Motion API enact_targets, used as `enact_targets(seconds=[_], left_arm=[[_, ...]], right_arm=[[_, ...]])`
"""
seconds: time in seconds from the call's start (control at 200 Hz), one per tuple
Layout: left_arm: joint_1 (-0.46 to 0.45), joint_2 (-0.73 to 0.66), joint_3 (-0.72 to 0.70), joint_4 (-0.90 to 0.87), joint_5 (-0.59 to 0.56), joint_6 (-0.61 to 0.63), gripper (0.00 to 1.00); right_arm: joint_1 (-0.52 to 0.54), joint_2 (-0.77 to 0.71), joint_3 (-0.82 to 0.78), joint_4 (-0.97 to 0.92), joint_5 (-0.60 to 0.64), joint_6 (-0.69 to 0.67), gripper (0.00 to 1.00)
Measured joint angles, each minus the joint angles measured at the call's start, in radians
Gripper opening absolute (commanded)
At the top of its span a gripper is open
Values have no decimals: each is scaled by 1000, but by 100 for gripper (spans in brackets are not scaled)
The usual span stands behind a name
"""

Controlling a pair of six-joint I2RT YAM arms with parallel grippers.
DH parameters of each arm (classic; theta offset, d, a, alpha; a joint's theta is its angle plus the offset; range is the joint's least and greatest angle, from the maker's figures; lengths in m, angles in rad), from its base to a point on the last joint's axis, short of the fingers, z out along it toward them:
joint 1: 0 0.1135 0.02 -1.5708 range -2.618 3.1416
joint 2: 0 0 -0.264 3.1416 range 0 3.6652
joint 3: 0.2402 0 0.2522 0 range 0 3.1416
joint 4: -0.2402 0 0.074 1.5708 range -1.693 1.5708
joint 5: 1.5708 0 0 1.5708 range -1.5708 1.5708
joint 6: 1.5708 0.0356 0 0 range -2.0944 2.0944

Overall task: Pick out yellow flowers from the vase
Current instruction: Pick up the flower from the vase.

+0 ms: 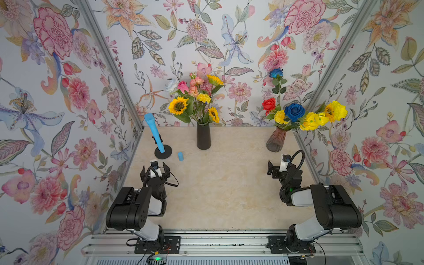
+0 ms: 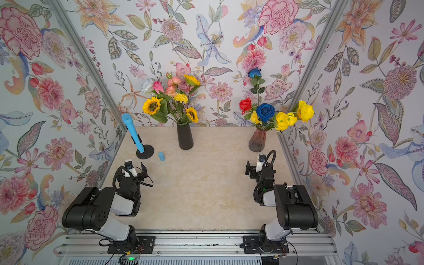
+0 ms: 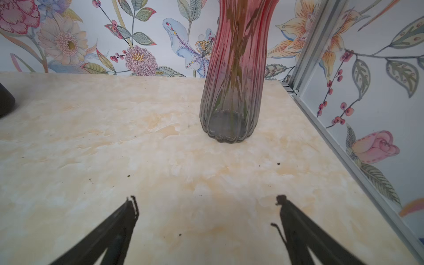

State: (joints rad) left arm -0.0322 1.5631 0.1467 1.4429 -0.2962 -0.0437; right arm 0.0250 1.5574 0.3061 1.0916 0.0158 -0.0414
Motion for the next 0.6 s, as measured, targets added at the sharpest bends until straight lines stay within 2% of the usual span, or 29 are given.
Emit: enact_targets(seconds=[0.35,0.495,0.595], left_arm=[[0,0,0,0,0,0,100],[0,0,0,0,-1,0,100],[-1,0,0,3,-14,-1,100]], right_arm=[[0,0,0,-7,11,0,100],[36,-28,-2,-23,86,-3,100],[62,-104,0,-92,167,-3,100]])
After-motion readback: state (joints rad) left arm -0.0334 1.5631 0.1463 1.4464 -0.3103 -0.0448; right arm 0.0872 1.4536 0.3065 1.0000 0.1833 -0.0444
